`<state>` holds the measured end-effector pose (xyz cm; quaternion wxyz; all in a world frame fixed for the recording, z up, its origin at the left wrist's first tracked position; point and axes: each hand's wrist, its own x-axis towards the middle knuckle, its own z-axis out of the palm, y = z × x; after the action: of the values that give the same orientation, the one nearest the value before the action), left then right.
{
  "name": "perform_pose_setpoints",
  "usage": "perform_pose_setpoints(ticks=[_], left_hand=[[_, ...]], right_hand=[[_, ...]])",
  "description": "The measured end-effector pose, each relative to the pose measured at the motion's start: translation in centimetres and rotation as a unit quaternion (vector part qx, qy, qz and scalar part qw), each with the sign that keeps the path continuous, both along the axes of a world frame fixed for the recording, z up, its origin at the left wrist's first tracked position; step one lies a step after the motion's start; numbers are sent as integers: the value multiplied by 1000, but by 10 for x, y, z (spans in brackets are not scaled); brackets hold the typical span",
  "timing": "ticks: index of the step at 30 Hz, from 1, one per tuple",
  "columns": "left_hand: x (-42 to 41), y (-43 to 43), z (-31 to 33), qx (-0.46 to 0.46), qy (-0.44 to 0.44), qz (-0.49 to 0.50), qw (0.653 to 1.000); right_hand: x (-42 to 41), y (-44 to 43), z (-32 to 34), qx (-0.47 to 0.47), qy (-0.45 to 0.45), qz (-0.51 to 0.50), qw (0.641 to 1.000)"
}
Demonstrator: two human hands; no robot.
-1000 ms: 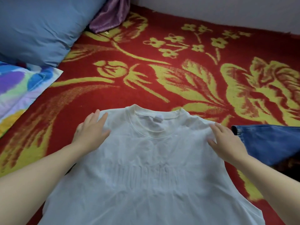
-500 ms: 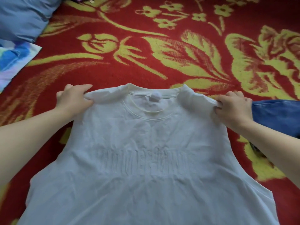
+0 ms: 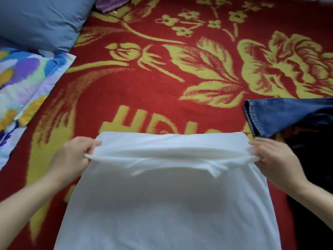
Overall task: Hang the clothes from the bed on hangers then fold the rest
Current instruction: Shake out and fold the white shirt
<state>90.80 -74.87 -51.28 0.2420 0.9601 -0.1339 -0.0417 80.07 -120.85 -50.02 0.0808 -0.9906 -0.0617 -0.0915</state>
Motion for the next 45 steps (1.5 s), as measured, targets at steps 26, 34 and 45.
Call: perform_pose_setpoints(ticks=[26, 34, 45], left_hand=[[-83, -27, -42, 280, 30, -95, 955], [2, -19, -51, 388, 141, -73, 908], [90, -28, 11, 250, -9, -18, 968]], right_hand=[[-33, 55, -44, -119, 185, -40, 975], [13, 12, -38, -83, 376, -147, 911], [71, -15, 3, 97, 204, -263, 938]])
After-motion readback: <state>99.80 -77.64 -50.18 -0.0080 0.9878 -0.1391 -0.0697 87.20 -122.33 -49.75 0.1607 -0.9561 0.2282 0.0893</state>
